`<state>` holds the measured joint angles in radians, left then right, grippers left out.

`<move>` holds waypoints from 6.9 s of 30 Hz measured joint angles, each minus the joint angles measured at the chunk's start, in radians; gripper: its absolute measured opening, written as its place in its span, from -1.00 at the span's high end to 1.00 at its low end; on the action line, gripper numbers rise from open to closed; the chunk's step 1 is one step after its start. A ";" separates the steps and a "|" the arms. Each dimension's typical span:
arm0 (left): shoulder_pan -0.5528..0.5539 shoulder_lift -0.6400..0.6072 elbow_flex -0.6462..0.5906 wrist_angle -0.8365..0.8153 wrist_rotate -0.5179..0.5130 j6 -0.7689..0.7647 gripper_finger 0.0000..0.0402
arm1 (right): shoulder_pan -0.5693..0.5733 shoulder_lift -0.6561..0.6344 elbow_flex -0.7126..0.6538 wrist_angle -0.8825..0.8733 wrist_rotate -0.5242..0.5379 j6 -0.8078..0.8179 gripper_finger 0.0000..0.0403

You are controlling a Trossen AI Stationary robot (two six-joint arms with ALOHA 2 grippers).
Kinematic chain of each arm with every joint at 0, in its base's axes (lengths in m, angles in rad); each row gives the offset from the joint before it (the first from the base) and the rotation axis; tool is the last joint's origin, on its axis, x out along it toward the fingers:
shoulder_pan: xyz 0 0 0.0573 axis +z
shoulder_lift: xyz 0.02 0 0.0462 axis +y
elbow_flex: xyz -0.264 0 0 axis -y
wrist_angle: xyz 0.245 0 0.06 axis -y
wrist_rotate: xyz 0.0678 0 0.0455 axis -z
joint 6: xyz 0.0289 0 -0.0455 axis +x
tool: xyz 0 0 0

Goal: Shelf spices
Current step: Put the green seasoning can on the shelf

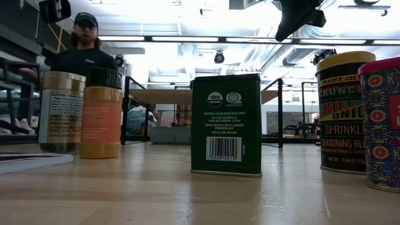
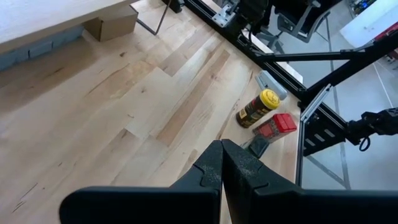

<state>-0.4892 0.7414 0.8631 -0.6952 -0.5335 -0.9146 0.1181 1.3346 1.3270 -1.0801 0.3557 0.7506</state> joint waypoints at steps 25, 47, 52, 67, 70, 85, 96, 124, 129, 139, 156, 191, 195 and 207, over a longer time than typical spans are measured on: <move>0.383 0.081 -0.163 0.431 0.453 0.203 1.00 | 0.135 -0.094 -0.388 0.458 -0.342 0.150 1.00; 0.310 0.386 0.222 -0.184 0.796 0.592 0.33 | 0.479 -0.098 -0.433 0.725 -0.256 0.359 0.64; 0.231 0.386 0.222 -0.245 0.795 0.524 -0.06 | 0.424 -0.034 -0.347 0.796 -0.293 0.248 0.17; -0.016 0.363 0.222 -0.279 0.572 0.533 -0.37 | 0.468 0.525 0.487 -0.107 -0.454 0.078 -0.12; -0.034 0.364 0.221 -0.279 0.560 0.550 -0.37 | 0.491 0.598 0.580 -0.234 -0.434 0.113 -0.12; -0.091 0.403 0.220 -0.291 0.414 0.353 -0.37 | 0.458 0.645 0.618 -0.047 -0.232 0.022 -0.14; -0.114 0.483 0.220 -0.296 0.405 0.339 -0.37 | 0.376 0.761 0.616 0.055 -0.203 -0.192 -0.48; -0.120 0.495 0.220 -0.293 0.353 0.332 -0.37 | 0.298 0.857 0.541 0.046 -0.289 -0.096 -0.49; -0.122 0.495 0.220 -0.292 0.329 0.327 -0.37 | 0.298 0.857 0.521 0.051 -0.259 -0.096 -0.39; -0.124 0.484 0.220 -0.293 0.372 0.288 -0.37 | 0.293 0.835 0.577 0.018 -0.285 -0.093 0.45; -0.061 0.225 0.220 -0.216 0.147 0.262 -0.36 | 0.171 0.584 0.905 -0.485 0.237 0.413 0.45; 0.196 0.176 0.220 -0.043 0.078 0.315 -0.36 | -0.624 0.665 0.903 -0.491 -0.099 0.090 0.45; 0.196 0.176 0.220 -0.043 0.099 0.316 -0.36 | -0.603 0.665 0.903 -0.491 -0.099 0.131 0.45; 0.183 0.176 0.220 -0.045 0.166 0.316 -0.36 | -0.593 0.653 0.809 -0.492 -0.112 0.233 0.41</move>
<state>-0.3059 0.9177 1.0835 -0.7407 -0.3672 -0.5983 -0.4751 1.9881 2.1360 -1.5718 0.2440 0.9836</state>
